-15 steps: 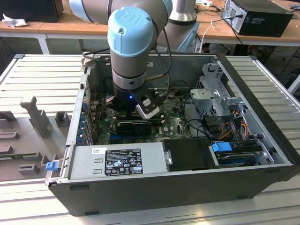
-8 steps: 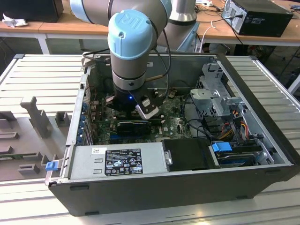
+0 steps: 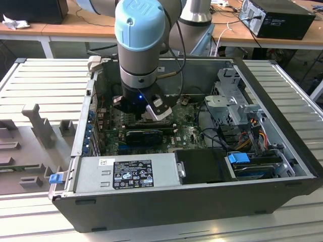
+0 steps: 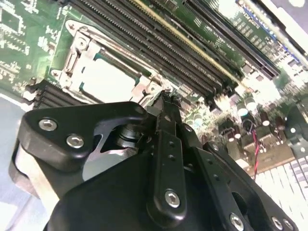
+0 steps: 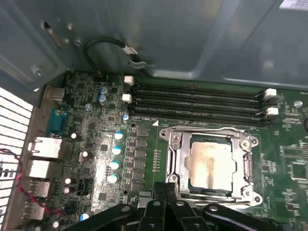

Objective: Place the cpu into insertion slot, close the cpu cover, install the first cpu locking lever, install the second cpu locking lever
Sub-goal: 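Install the second cpu locking lever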

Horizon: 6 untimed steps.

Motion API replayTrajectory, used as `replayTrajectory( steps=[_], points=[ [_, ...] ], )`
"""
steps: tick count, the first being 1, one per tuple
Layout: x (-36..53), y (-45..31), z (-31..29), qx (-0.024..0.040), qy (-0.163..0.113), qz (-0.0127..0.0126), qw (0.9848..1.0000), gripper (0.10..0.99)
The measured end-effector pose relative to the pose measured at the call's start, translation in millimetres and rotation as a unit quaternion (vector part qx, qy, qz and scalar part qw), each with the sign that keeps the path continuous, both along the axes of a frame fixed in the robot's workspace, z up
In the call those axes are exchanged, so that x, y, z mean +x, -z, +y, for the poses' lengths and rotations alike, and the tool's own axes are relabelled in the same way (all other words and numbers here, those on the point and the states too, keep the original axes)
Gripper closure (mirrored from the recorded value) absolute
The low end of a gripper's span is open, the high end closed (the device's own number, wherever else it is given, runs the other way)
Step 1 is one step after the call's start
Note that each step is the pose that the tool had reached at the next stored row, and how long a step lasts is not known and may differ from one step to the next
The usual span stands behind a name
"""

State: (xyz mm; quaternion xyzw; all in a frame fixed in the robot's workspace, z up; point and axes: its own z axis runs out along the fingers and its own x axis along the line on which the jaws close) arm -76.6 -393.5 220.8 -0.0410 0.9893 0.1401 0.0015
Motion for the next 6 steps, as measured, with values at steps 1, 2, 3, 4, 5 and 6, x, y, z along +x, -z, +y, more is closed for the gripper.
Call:
replayTrajectory(
  steps=[1,2,3,4,5,6],
  points=[
    [0.0,-2.9,0.0,0.0,0.0,0.0,1.0,0.98],
    [0.0,-4.4,0.0,0.0,0.0,0.0,1.0,0.98],
    [0.0,-5.8,0.0,0.0,0.0,0.0,1.0,0.98],
    [0.0,-6.9,0.0,0.0,0.0,0.0,1.0,0.98],
    [0.0,-6.9,0.1,0.0001,0.0,-0.0001,1.0,0.98],
    [0.0,-6.9,0.1,0.0002,0.0,-0.0001,1.0,0.98]
  ],
)
